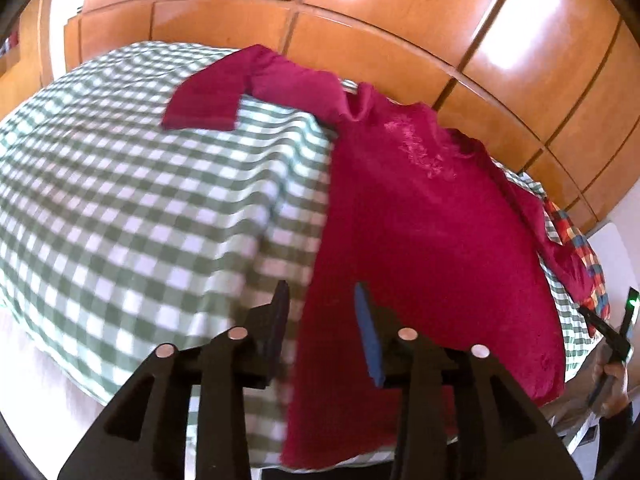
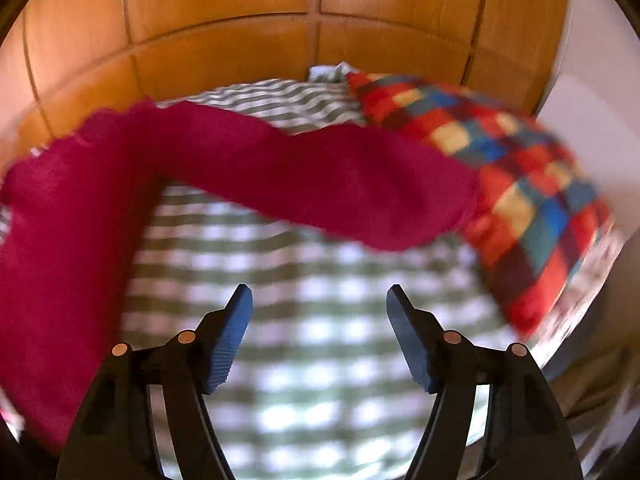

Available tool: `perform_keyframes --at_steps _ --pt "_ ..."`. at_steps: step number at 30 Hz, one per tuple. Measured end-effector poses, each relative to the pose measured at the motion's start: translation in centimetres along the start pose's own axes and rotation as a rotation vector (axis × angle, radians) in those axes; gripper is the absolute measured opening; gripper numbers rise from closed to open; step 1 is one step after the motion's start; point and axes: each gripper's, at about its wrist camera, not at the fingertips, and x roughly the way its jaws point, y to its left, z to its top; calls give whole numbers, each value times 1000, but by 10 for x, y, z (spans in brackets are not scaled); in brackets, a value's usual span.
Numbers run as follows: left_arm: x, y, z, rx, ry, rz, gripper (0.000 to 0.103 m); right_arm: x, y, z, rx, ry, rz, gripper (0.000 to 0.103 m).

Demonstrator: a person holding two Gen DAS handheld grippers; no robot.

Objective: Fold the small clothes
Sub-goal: 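Shake out the shirt and lay it flat with both grippers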

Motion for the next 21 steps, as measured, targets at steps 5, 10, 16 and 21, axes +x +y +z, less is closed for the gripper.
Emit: perform_keyframes --at_steps 5,10,16,21 --pt "16 -33 3 33 23 -28 38 53 9 17 -230 -10 -196 69" --pt "27 -69 4 89 40 -60 39 85 -10 35 -193 52 -204 4" --pt "42 -106 4 196 58 -88 39 12 -28 50 -70 -61 -98 4" --pt "58 -128 3 270 80 -108 40 -61 -54 74 51 -142 47 4"
